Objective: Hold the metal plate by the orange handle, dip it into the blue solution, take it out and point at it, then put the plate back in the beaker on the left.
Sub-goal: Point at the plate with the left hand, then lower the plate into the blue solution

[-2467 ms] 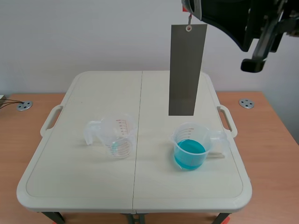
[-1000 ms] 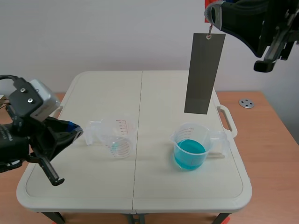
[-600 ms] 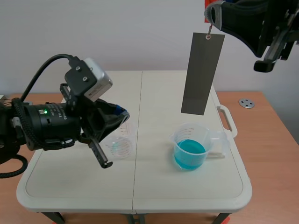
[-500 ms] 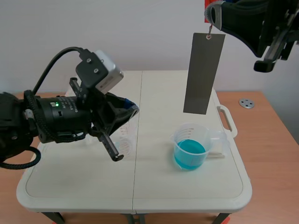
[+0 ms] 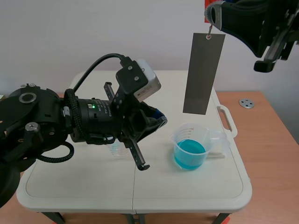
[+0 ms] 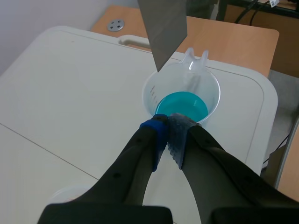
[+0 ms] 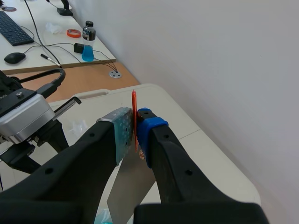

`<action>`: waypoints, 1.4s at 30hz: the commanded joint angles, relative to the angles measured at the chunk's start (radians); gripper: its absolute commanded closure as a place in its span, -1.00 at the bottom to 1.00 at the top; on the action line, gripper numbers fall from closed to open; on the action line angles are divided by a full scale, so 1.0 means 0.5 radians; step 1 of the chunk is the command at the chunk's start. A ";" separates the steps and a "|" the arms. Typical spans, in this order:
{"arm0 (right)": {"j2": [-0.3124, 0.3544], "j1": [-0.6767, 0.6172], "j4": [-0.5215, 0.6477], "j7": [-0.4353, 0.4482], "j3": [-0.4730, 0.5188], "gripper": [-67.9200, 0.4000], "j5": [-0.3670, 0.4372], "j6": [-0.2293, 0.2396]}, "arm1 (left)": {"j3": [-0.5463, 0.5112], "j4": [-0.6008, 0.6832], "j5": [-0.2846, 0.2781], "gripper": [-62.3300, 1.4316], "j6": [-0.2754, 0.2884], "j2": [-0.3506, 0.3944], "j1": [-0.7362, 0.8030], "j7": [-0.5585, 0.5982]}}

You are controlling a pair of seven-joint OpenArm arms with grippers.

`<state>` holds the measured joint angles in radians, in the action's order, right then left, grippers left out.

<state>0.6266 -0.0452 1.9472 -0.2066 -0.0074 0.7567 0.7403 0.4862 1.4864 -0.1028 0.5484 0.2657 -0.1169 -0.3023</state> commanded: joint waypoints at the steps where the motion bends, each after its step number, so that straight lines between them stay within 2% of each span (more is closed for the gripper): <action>1: 0.027 0.018 0.004 0.044 0.016 0.89 0.028 0.011 | 0.014 0.016 -0.008 0.90 0.001 -0.034 -0.032 0.031; 9: 0.027 0.018 0.004 0.045 0.016 0.89 0.028 0.011 | 0.038 -0.033 -0.007 0.90 -0.013 -0.076 -0.072 0.057; 15: 0.026 0.018 0.004 0.045 0.016 0.89 0.028 0.011 | 0.038 -0.071 0.082 0.90 -0.028 -0.076 -0.071 0.121; 31: 0.026 0.018 0.004 0.045 0.016 0.89 0.029 0.011 | 0.037 -0.071 0.089 0.90 -0.054 -0.063 -0.070 0.147; 36: 0.026 0.018 0.004 0.046 0.016 0.89 0.029 0.011 | -0.002 -0.059 0.087 0.90 -0.214 -0.061 -0.037 0.148; 42: 0.025 0.018 -0.064 0.099 0.016 0.89 0.029 0.011 | -0.259 0.197 0.089 0.90 -0.404 0.043 0.242 0.230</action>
<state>0.6266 -0.0452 1.9251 -0.1726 -0.0074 0.7570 0.7403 0.3729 1.5322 -0.0498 0.3573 0.2657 -0.0219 -0.2050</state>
